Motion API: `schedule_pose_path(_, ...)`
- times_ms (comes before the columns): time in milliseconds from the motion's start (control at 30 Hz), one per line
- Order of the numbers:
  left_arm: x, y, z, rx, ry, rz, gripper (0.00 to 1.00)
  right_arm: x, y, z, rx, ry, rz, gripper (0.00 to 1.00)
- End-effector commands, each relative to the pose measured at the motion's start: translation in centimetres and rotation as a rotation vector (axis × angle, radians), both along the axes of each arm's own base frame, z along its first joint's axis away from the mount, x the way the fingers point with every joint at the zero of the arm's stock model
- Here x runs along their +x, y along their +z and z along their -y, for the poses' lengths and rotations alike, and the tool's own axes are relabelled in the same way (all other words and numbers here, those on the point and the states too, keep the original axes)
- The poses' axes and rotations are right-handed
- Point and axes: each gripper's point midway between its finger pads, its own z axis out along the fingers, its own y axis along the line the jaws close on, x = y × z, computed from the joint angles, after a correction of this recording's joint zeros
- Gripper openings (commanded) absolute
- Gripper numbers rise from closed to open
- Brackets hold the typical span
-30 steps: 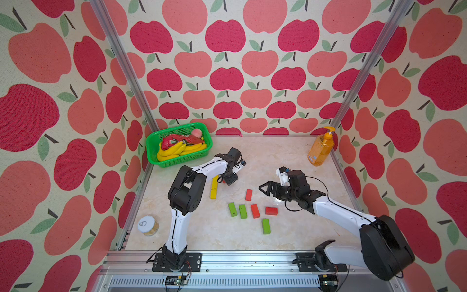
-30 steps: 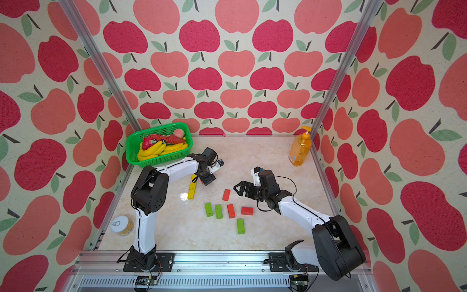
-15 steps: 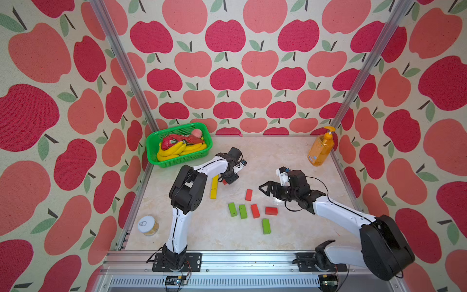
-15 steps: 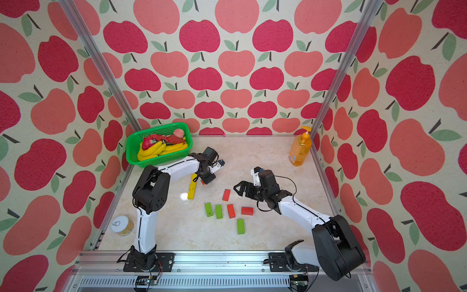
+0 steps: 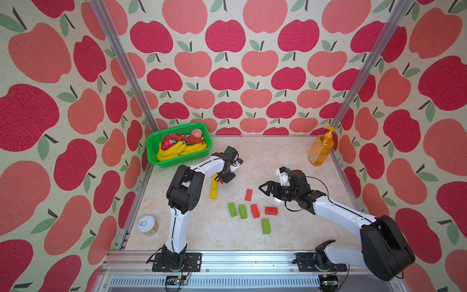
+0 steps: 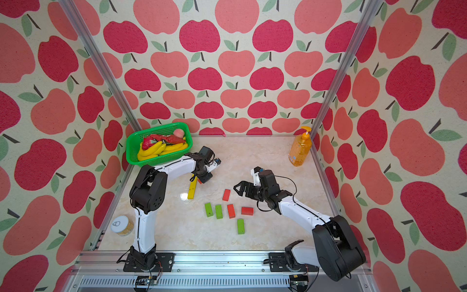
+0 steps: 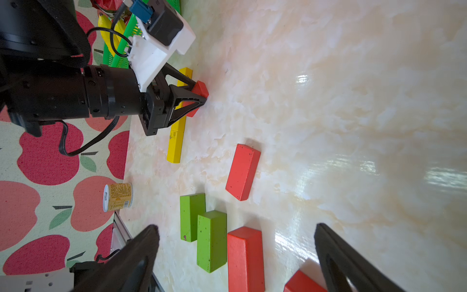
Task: Assemble the letter k with building blocks
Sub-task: Assemble the building block at the center of the board.
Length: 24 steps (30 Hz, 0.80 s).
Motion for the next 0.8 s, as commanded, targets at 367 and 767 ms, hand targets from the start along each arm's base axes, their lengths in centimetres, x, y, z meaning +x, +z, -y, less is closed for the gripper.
schedule_pose_path(367, -1.56, -1.92, -1.58, 0.06, 0.007, -0.072, 0.39, -0.15, 0.27, -0.09, 0.009, 0.001, 0.005, 0.99)
schedule_pose_path(767, -1.38, -2.14, -1.5, 0.067, 0.008, -0.075, 0.44, 0.03, 0.31, -0.3, 0.011, 0.005, 0.004, 0.99)
